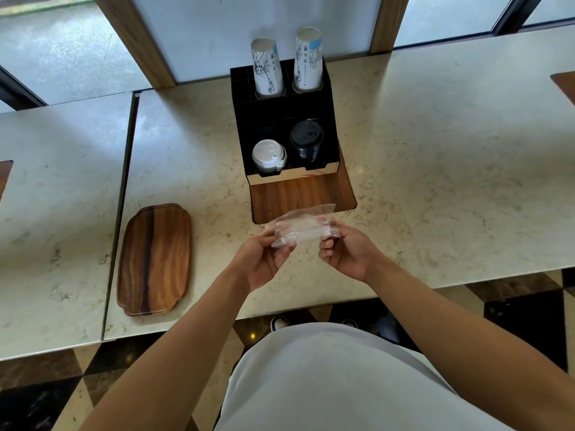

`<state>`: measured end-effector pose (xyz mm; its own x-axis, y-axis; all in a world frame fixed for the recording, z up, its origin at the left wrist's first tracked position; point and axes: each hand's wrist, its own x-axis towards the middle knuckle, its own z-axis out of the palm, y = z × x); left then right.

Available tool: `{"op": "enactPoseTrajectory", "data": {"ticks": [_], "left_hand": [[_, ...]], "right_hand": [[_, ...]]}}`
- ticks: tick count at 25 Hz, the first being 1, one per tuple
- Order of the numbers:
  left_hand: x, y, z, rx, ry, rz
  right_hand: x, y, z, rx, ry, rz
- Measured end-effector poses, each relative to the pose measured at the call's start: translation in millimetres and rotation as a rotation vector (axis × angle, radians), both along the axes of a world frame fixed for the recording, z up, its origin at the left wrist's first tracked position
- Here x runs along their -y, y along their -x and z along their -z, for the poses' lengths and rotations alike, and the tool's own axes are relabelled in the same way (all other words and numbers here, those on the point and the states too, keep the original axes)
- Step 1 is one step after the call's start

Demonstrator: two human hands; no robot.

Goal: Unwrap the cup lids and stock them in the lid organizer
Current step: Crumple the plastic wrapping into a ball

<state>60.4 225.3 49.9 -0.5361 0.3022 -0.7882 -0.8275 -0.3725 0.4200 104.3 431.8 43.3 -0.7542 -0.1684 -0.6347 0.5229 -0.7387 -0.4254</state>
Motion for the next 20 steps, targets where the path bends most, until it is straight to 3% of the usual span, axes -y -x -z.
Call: {"op": "enactPoseTrajectory", "data": {"ticks": [5, 9, 13, 18, 20], "left_hand": [[1.2, 3.1, -2.0, 0.02, -0.182, -0.009], [0.3, 4.6, -2.0, -0.187, -0.074, 0.227], [-5.9, 5.1, -0.5, -0.278, 0.073, 0.2], [-13.4, 3.8, 0.0, -0.292, 0.152, 0.13], [-12.1, 2.3, -0.8, -0.286, 0.147, 0.142]], "right_hand": [[-7.8, 0.6, 0.5, 0.063, 0.032, 0.012], [-15.7, -3.6, 3.2, -0.055, 0.071, -0.023], [-11.4, -3.3, 4.4, -0.135, -0.103, -0.103], [-2.1, 0.5, 5.2, -0.044, -0.461, -0.169], [-2.6, 0.5, 5.7, -0.048, -0.496, -0.193]]}}
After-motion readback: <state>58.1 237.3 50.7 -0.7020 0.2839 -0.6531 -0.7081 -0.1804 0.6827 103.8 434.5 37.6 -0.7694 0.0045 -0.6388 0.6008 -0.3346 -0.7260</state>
